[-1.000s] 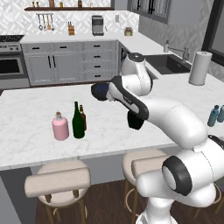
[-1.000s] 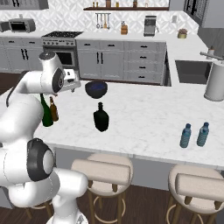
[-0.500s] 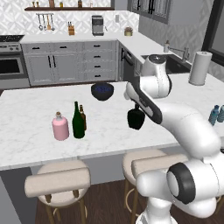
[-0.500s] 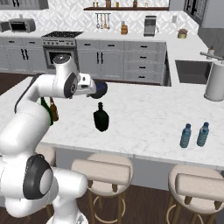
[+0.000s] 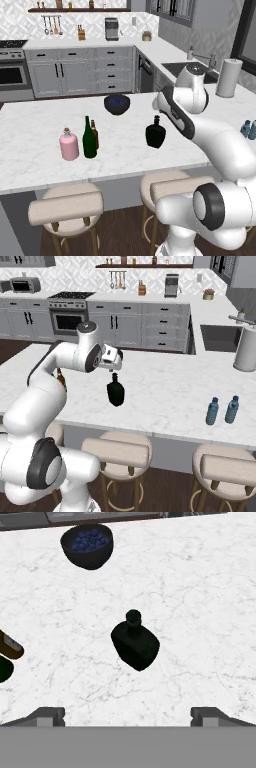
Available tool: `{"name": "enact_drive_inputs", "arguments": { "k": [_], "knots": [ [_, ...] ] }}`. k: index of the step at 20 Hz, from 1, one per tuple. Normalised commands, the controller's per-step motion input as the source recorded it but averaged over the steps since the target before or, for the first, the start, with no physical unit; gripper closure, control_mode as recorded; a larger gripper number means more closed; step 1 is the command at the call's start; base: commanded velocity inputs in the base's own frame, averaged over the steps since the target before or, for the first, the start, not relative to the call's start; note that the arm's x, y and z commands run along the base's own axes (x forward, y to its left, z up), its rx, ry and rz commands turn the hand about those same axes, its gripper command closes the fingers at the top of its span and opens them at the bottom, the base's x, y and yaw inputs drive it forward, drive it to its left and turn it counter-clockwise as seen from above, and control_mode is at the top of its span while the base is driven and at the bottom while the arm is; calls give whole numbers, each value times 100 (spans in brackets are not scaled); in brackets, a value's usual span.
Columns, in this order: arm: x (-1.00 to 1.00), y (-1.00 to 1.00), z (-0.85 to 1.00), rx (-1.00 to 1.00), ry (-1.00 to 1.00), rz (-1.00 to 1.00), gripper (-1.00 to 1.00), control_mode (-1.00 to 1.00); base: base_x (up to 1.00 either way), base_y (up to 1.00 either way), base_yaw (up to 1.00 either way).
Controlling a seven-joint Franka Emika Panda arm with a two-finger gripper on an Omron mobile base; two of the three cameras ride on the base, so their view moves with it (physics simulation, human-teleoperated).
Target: Move the plastic bottles in the middle to the plastics group, and the glass bottles in the middle to the glass group.
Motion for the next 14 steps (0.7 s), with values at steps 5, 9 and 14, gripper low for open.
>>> {"name": "enact_drive_inputs", "arguments": {
  "k": [5, 9, 14],
  "knots": [
    [12, 25, -16, -3, 0, -13, -100, -100, 0, 0, 0],
    [27, 24, -38, -1, -2, -6, -100, -100, 0, 0, 0],
    [23, -2, -23, 2, 0, -1, -100, -100, 0, 0, 0]
  ]
}}
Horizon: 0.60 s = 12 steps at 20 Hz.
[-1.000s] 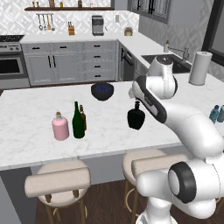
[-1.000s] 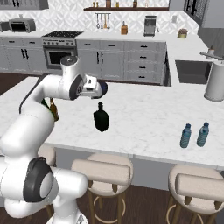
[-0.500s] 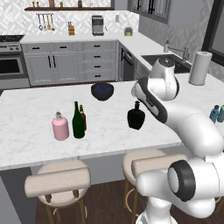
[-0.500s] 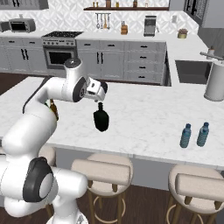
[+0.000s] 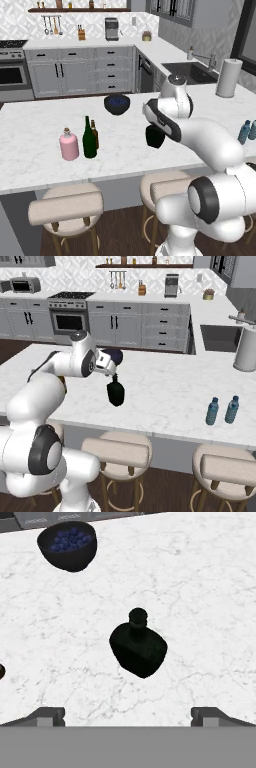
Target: Move the plastic bottles in the middle to the plastics group, and the glass bottles in the middle to the glass group.
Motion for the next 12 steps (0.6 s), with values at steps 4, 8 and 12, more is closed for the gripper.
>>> {"name": "enact_drive_inputs", "arguments": {
  "k": [4, 8, 12],
  "knots": [
    [15, -22, -4, 0, 1, -1, -100, -100, 0, 0, 0],
    [16, -31, -20, 0, 0, 0, -100, -100, 0, 0, 0],
    [5, -19, -29, 0, 0, 0, -100, -100, 0, 0, 0]
  ]
}}
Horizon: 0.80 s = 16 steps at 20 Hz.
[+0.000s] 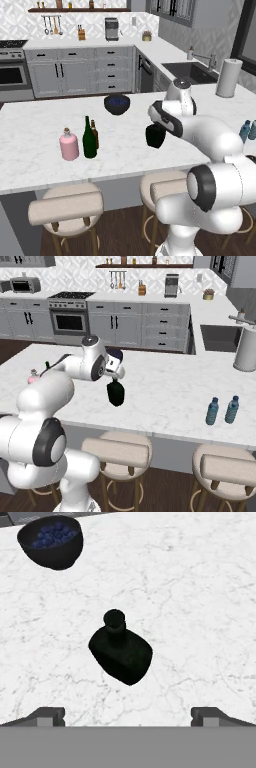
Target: Move the plastic bottles in the middle to the plastics group, and the glass bottles in the middle to the glass group.
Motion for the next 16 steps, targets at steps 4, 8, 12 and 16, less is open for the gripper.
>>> {"name": "enact_drive_inputs", "arguments": {
  "k": [4, 8, 12, 16],
  "knots": [
    [0, 0, -36, 0, 0, 0, -100, -100, 0, 0, 0],
    [2, 0, -26, 0, 0, 0, -100, -100, 0, 0, 0],
    [9, 0, -4, 0, -1, 0, -100, -100, 0, 0, 0],
    [20, 0, 4, 0, 0, 2, -100, -100, 0, 0, 0]
  ]
}}
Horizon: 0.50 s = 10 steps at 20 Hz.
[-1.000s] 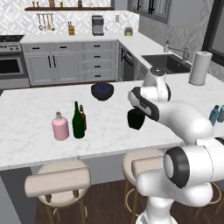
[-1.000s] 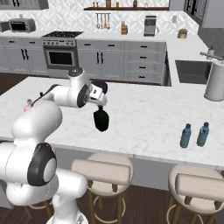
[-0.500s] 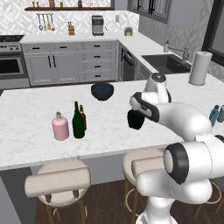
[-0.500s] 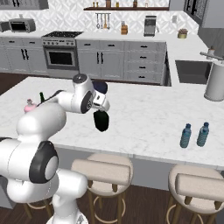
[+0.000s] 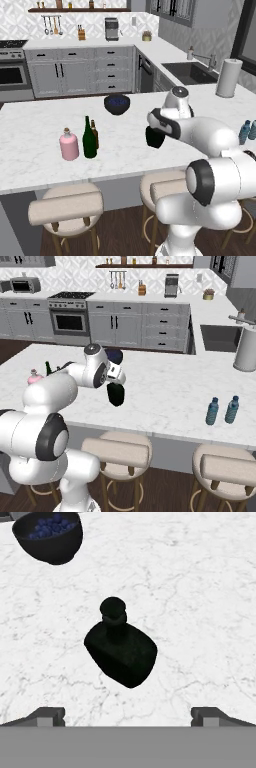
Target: Move the plastic bottles in the middle to the plastics group, and the glass bottles in the middle to the glass group.
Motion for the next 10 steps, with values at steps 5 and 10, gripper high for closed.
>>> {"name": "enact_drive_inputs", "arguments": {
  "k": [5, 10],
  "knots": [
    [8, 0, 4, 0, 0, 5, -100, -100, 0, 0, 0],
    [5, 0, 0, 0, -1, 9, -100, -100, 0, 0, 0]
  ]
}}
